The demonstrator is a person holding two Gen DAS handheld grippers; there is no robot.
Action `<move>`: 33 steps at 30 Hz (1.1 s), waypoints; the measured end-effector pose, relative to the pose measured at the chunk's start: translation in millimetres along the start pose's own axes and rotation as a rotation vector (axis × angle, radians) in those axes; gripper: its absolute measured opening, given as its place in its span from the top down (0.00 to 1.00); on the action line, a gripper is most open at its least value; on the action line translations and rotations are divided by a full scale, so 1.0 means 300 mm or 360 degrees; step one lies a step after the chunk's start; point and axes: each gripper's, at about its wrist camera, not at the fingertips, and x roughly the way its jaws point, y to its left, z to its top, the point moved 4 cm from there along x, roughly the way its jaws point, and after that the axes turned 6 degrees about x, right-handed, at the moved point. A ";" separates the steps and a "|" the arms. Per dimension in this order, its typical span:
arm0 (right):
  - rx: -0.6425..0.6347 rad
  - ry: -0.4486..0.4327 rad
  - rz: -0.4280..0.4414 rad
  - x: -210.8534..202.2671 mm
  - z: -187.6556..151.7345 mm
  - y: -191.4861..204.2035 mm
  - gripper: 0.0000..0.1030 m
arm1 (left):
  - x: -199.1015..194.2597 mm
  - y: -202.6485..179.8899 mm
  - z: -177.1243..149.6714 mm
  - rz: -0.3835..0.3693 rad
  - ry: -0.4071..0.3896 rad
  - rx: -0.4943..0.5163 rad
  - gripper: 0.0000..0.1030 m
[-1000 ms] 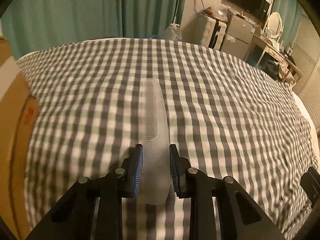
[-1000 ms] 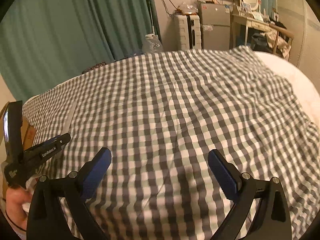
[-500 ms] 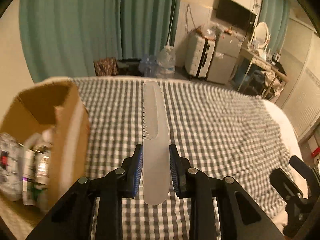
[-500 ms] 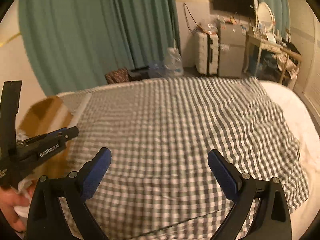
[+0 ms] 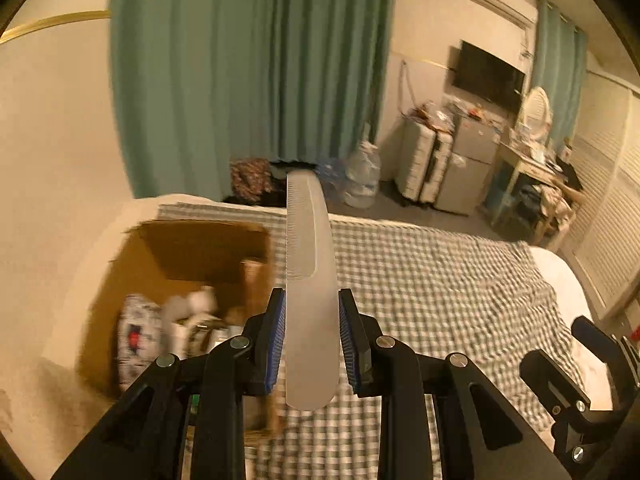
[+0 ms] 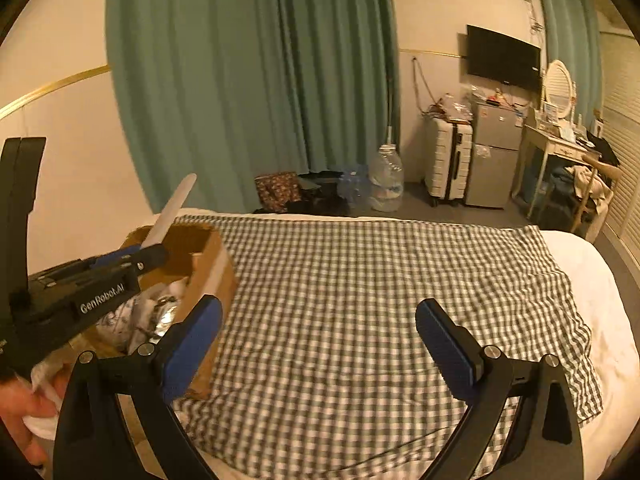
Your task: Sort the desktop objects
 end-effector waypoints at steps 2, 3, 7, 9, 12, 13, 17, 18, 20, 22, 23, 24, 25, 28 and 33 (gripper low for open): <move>-0.0009 0.0007 0.0019 0.001 -0.015 0.033 0.05 | 0.008 0.048 -0.020 0.0041 0.0007 -0.0017 0.75; -0.0011 0.0018 0.0037 0.006 -0.029 0.060 0.05 | 0.016 0.070 -0.033 0.0050 0.0015 -0.0032 0.75; -0.0023 0.0056 0.0060 0.047 -0.060 0.134 0.05 | 0.062 0.152 -0.085 0.0094 0.0075 -0.0066 0.75; -0.0046 0.0078 0.0062 0.077 -0.074 0.175 0.05 | 0.092 0.183 -0.111 0.0105 0.0107 -0.0074 0.75; -0.0065 0.0107 0.0063 0.119 -0.093 0.218 0.05 | 0.131 0.228 -0.136 0.0114 0.0140 -0.0099 0.75; -0.0072 0.0120 0.0066 0.131 -0.098 0.229 0.05 | 0.136 0.238 -0.142 0.0111 0.0143 -0.0102 0.75; -0.0100 0.0157 0.0034 0.175 -0.116 0.253 0.05 | 0.162 0.254 -0.174 0.0088 0.0215 -0.0032 0.18; -0.0096 0.0170 0.0031 0.184 -0.122 0.258 0.05 | 0.164 0.259 -0.178 0.0132 0.0217 -0.0023 0.07; -0.0085 0.0185 0.0031 0.193 -0.129 0.262 0.05 | 0.145 0.266 -0.185 0.0169 0.0152 -0.0030 0.03; -0.0092 0.0187 0.0020 0.192 -0.134 0.264 0.05 | 0.135 0.266 -0.186 0.0133 0.0144 -0.0034 0.02; -0.0109 0.0185 0.0009 0.188 -0.137 0.267 0.05 | 0.136 0.269 -0.186 0.0143 0.0158 -0.0035 0.02; -0.0123 0.0180 -0.0004 0.185 -0.134 0.268 0.05 | 0.133 0.270 -0.185 0.0166 0.0174 -0.0037 0.02; -0.0131 0.0175 -0.0014 0.180 -0.133 0.268 0.05 | 0.128 0.271 -0.183 0.0182 0.0184 -0.0042 0.01; -0.0129 0.0165 -0.0019 0.154 -0.121 0.265 0.05 | 0.100 0.276 -0.169 0.0179 0.0175 -0.0062 0.00; -0.0112 0.0116 -0.0043 0.093 -0.096 0.246 0.05 | 0.022 0.284 -0.130 0.0174 0.0125 -0.0079 0.00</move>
